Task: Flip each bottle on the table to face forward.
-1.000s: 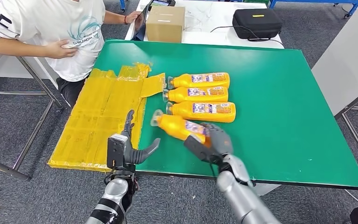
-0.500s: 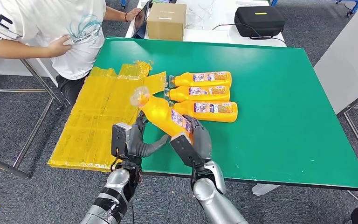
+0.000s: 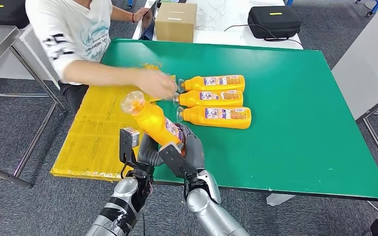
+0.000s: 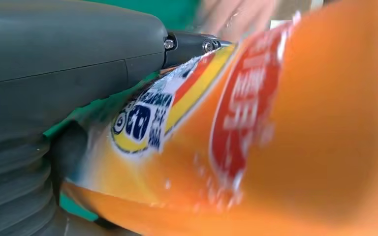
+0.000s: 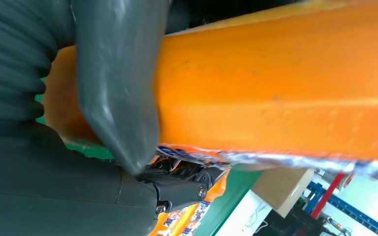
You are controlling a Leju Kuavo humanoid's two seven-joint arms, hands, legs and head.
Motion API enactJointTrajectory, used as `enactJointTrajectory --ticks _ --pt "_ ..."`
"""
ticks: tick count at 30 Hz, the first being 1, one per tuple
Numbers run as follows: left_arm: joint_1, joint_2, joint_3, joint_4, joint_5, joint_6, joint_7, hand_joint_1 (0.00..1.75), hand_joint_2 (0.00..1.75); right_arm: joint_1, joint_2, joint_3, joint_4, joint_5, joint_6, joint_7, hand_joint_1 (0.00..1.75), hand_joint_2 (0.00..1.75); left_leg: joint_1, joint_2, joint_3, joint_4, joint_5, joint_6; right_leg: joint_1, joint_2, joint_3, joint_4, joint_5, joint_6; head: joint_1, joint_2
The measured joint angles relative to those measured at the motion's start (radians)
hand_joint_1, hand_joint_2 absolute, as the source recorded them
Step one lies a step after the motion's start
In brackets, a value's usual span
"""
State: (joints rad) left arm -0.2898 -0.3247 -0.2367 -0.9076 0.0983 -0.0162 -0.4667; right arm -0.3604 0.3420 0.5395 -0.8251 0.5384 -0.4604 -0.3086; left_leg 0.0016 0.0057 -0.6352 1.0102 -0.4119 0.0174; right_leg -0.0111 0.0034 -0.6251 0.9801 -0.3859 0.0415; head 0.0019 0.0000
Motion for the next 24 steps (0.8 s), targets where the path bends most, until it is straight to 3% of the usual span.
enactJointTrajectory --ticks 14,18,19,20,23,24 --pt "0.063 0.016 0.008 -0.136 0.086 -0.058 -0.006 0.00 1.75 0.029 -0.018 0.061 0.024 0.034 0.010 0.031 1.75 1.75 0.000 0.000 -0.001 0.000 0.000 0.000 0.000 0.000 -0.002 0.000 0.000 0.000 0.000 0.000" --pt "0.072 0.016 0.016 -0.153 0.085 -0.050 -0.011 1.72 1.75 0.029 -0.019 0.071 0.037 0.077 0.013 0.066 1.75 1.75 0.000 0.000 -0.001 0.000 0.000 0.000 0.000 0.000 -0.002 0.000 0.000 0.000 0.000 0.000" --pt "0.076 0.016 0.018 -0.158 0.084 -0.048 -0.013 1.75 1.75 0.028 -0.019 0.074 0.042 0.088 0.015 0.075 1.75 1.75 0.000 0.000 -0.001 0.000 0.000 0.000 0.000 0.000 -0.002 0.000 0.000 0.000 0.000 0.000" --pt "0.081 0.016 0.020 -0.165 0.083 -0.047 -0.015 1.75 1.75 0.028 -0.019 0.077 0.048 0.097 0.017 0.084 1.64 1.75 0.000 0.000 -0.001 0.000 0.000 0.000 0.000 0.000 -0.002 0.000 0.000 0.000 0.000 0.000" --pt "0.097 0.017 0.023 -0.184 0.073 -0.045 -0.018 1.75 1.75 0.021 -0.019 0.084 0.064 0.111 0.027 0.099 0.35 1.75 0.000 0.000 -0.001 0.000 0.000 0.000 0.000 0.000 -0.002 0.000 0.000 0.000 0.000 0.000" --pt "0.100 0.017 0.024 -0.190 0.071 -0.047 -0.018 1.75 1.75 0.019 -0.019 0.086 0.068 0.113 0.032 0.102 0.02 1.75 0.000 0.000 -0.001 0.000 0.000 0.000 0.000 0.000 -0.002 0.000 0.000 0.000 0.000 0.000"
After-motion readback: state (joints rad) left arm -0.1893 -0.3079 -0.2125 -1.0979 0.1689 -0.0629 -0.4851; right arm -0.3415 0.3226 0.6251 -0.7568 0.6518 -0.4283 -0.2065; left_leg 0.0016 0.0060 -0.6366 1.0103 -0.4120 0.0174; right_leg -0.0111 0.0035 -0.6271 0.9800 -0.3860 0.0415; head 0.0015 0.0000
